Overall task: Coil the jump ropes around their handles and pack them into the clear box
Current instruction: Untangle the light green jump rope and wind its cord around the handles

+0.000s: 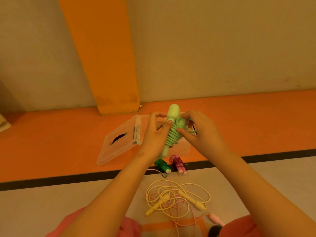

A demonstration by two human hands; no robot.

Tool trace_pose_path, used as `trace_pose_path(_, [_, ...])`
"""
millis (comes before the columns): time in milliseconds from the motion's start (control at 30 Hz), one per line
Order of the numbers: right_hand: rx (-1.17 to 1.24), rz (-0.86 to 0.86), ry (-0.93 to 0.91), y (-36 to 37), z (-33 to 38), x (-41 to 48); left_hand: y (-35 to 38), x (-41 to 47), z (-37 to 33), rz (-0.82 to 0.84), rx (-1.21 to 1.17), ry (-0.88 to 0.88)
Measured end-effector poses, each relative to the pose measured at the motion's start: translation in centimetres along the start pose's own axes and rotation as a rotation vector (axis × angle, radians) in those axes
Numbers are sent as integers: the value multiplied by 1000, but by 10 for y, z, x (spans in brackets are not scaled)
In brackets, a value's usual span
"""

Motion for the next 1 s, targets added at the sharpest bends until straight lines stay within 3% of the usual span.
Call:
trace_pose_path(167, [9, 53, -65, -7, -3, 3, -2, 10, -4, 117, 99, 60])
trace_pose_path(467, [-32, 11, 24, -19, -4, 4, 9, 6, -9, 267, 169, 66])
trace_pose_path(767, [152, 118, 155, -15, 4, -17, 12, -17, 2, 292, 248, 62])
trace_pose_path(1000, [457, -30, 283, -20, 10, -26, 8, -30, -12, 187, 205, 144])
Point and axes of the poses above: each hand's wrist, its own x-axis towards the middle knuckle, its own y-axis out of the palm, z = x × y, the point moved 6 cm from there along x, towards the middle knuckle
